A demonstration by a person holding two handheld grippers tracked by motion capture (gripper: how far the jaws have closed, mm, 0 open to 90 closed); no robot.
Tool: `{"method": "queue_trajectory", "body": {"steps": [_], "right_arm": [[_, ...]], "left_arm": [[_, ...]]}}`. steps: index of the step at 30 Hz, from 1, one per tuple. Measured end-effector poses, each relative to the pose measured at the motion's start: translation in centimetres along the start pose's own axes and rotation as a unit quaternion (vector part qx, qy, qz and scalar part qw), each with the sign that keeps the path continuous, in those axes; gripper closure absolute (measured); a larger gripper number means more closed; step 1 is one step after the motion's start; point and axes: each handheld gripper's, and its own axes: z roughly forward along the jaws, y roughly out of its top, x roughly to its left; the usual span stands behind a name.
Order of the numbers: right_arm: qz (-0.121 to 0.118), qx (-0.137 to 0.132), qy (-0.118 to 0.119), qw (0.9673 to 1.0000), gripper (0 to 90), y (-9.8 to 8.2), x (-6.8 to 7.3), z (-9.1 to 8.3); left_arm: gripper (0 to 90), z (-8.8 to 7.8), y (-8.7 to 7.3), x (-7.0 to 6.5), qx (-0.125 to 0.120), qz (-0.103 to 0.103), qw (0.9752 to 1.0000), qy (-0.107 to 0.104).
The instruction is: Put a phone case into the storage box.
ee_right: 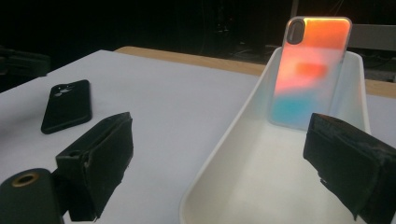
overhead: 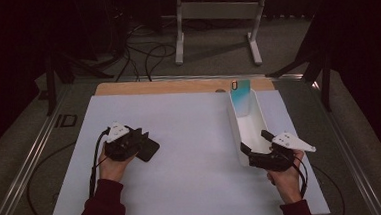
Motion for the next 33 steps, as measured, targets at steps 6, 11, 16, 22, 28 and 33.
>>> {"method": "queue_trajectory", "body": {"steps": [6, 11, 16, 22, 28, 33], "right_arm": [[0.0, -0.003, 0.0, 1.0, 7.9, 0.1, 0.0, 0.0], [0.0, -0.004, 0.0, 1.0, 8.0, 0.2, 0.0, 0.0], [-0.001, -0.004, 0.002, 1.0, 8.0, 0.2, 0.1, 0.1], [-0.002, -0.005, 0.002, 1.0, 8.0, 0.2, 0.1, 0.0], [-0.003, -0.004, 0.002, 1.0, 8.0, 0.2, 0.1, 0.0], [-0.003, -0.006, 0.004, 1.0, 8.0, 0.2, 0.2, 0.0]], "left_arm": [[89.3, 2.1, 0.2, 0.1, 0.012, -0.001, 0.9998, -0.013], [89.9, 3.7, 0.2, 0.1, 0.04, 0.005, 0.9991, -0.012], [89.8, 5.3, -0.1, -0.1, 0.068, 0.014, 0.9976, 0.003], [89.8, 7.2, -1.1, -0.1, 0.113, 0.009, 0.9935, 0.006], [89.8, 8.2, -1.7, -0.4, 0.149, 0.004, 0.9888, -0.012], [89.9, 7.9, -1.7, -0.3, 0.156, -0.01, 0.9876, -0.016]]}}
